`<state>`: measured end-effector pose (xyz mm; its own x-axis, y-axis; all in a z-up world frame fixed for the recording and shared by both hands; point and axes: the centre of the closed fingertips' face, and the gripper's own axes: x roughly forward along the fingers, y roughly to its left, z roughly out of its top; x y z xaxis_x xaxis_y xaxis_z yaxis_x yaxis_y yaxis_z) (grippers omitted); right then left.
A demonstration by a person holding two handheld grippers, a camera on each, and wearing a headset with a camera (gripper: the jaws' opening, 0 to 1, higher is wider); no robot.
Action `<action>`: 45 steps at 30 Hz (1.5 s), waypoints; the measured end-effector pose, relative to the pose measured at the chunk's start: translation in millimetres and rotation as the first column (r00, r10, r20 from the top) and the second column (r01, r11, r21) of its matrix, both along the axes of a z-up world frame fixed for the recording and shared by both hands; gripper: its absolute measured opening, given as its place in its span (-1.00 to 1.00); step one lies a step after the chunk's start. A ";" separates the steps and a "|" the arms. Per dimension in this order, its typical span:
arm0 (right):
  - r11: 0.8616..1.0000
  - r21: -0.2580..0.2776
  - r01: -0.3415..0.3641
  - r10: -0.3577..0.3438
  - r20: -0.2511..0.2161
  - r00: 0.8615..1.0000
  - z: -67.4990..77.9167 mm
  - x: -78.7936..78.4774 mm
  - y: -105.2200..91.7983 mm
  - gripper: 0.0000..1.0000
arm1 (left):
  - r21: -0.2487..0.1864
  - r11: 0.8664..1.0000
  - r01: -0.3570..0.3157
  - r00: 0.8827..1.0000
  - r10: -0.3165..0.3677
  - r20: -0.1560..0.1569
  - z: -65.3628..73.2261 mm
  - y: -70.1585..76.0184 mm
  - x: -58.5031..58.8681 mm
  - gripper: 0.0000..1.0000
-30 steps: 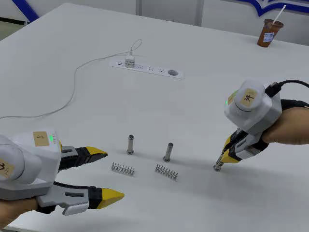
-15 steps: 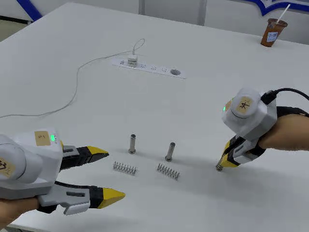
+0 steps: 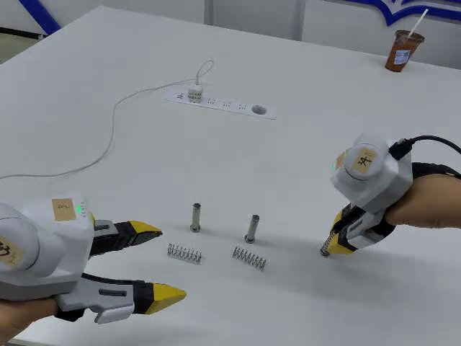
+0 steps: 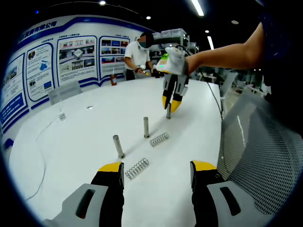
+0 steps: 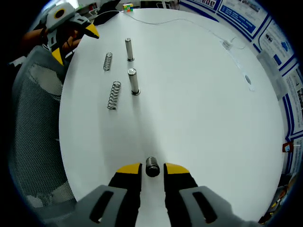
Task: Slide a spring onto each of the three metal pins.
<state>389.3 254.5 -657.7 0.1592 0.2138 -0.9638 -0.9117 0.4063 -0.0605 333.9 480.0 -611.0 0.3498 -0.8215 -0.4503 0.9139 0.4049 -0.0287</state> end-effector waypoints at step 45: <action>0.986 0.155 -0.056 0.059 -0.017 0.998 -11.2 -23.7 108.2 -0.61 | -0.002 1.000 0.013 1.000 -0.013 0.007 1.6 -2.8 -1.6 0.13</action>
<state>365.6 362.6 -669.0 0.1218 0.3687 -0.9215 -0.9343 0.3561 0.0189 332.2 477.2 -609.4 0.3422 -0.8268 -0.4465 0.9193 0.3928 -0.0229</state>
